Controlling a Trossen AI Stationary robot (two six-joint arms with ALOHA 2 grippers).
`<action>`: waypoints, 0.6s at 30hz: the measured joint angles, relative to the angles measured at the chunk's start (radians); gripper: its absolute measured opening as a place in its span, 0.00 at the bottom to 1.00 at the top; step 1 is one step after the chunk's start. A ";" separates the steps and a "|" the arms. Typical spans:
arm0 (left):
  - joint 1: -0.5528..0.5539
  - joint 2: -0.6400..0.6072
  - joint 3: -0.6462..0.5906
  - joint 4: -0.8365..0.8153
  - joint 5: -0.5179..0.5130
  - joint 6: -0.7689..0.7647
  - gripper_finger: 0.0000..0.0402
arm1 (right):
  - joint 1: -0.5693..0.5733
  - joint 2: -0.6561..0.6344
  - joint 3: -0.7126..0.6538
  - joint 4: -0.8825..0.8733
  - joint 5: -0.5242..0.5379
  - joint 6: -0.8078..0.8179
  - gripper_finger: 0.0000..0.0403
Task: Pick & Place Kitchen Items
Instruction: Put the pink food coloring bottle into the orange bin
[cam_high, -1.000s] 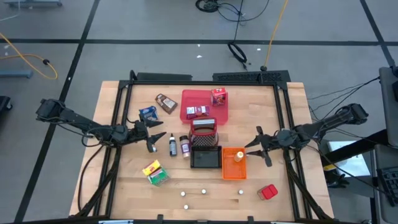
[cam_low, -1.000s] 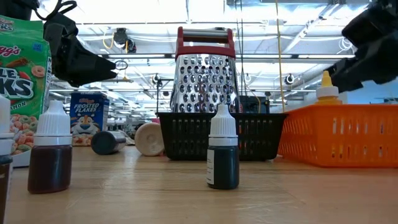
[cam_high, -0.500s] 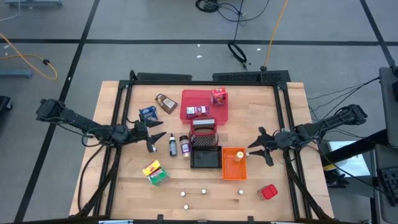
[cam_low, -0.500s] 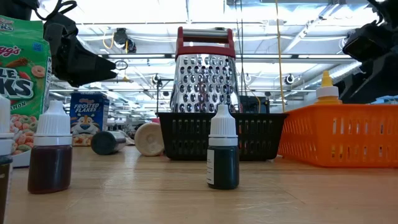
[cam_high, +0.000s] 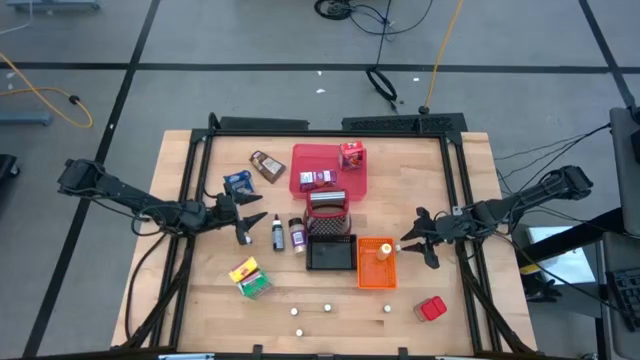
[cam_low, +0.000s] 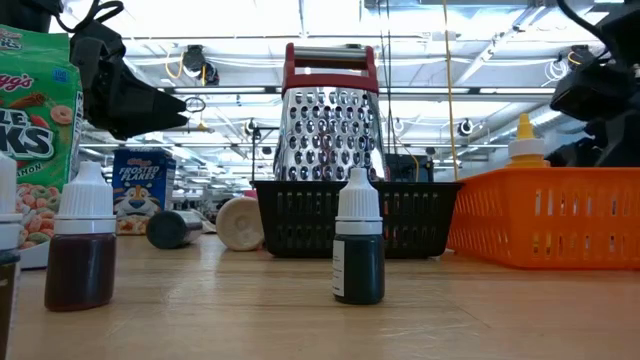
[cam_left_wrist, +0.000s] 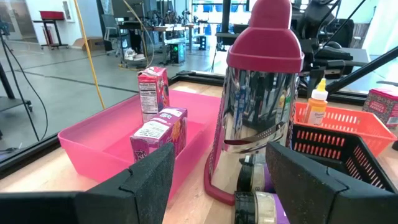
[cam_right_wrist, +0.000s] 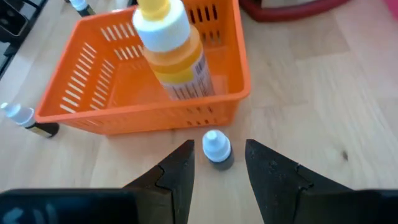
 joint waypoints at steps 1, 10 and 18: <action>0.000 0.000 0.000 0.000 -0.001 0.000 0.64 | 0.000 0.007 0.000 0.000 -0.003 0.001 0.33; 0.000 0.000 0.000 0.000 -0.025 0.004 0.64 | 0.000 0.088 -0.002 0.068 -0.018 0.015 0.33; 0.000 0.000 0.000 0.000 -0.026 0.004 0.64 | 0.000 0.137 -0.073 0.203 -0.018 0.034 0.33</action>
